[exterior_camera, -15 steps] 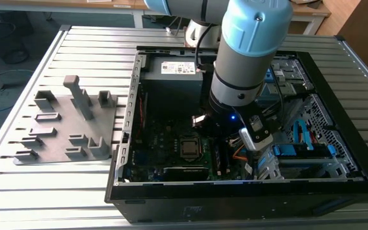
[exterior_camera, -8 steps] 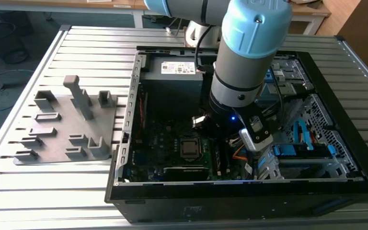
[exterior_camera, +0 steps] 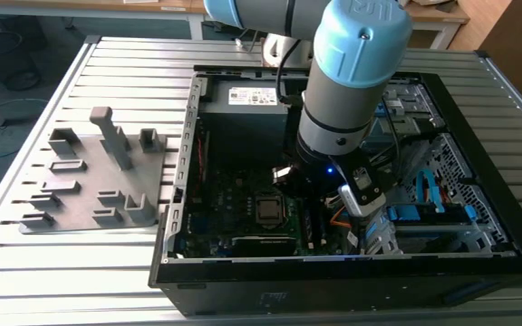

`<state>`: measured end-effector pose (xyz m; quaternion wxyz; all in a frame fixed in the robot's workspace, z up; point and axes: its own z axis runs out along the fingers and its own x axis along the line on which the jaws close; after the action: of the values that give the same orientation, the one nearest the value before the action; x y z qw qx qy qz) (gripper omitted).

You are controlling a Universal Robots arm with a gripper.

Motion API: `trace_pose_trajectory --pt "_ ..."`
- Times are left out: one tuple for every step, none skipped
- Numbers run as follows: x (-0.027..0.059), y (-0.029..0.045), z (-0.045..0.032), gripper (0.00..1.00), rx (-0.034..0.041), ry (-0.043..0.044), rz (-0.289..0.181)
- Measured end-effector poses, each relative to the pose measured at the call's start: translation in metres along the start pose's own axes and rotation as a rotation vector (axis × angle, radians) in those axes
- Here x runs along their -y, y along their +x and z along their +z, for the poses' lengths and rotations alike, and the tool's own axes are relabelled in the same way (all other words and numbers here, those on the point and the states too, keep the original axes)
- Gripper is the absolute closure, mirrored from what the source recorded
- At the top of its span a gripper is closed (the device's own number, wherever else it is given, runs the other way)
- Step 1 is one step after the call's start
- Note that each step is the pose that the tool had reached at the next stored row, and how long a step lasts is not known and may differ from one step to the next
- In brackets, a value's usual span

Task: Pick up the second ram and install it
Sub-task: 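Insert the second ram into the second slot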

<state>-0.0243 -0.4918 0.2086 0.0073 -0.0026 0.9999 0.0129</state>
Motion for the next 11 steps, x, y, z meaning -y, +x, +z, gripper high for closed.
trace_pose_trajectory --pt "0.0 0.0 0.0 0.86 0.0 0.0003 0.0" --pt "0.0 0.0 0.0 0.86 0.0 0.0006 0.0" --pt "0.0 0.0 0.0 0.86 0.0001 0.0007 0.0" --pt "0.0 0.0 0.0 0.86 0.0001 0.0008 0.0" --pt "0.0 0.0 0.0001 0.86 0.0001 0.001 0.0" --pt "-0.0001 0.0 0.0001 0.85 0.0002 0.001 0.0" --pt "0.0 0.0 0.0001 0.85 0.0001 0.0013 0.0" --pt "0.0 0.0 0.0001 0.79 0.0001 0.0016 0.0" --pt "0.0 0.0 0.0001 0.79 0.0001 0.0022 0.0" --pt "-0.0001 0.0 -0.0009 0.79 0.0001 0.0045 0.0" --pt "-0.0001 -0.0001 -0.0036 0.79 0.0 0.0054 0.0"
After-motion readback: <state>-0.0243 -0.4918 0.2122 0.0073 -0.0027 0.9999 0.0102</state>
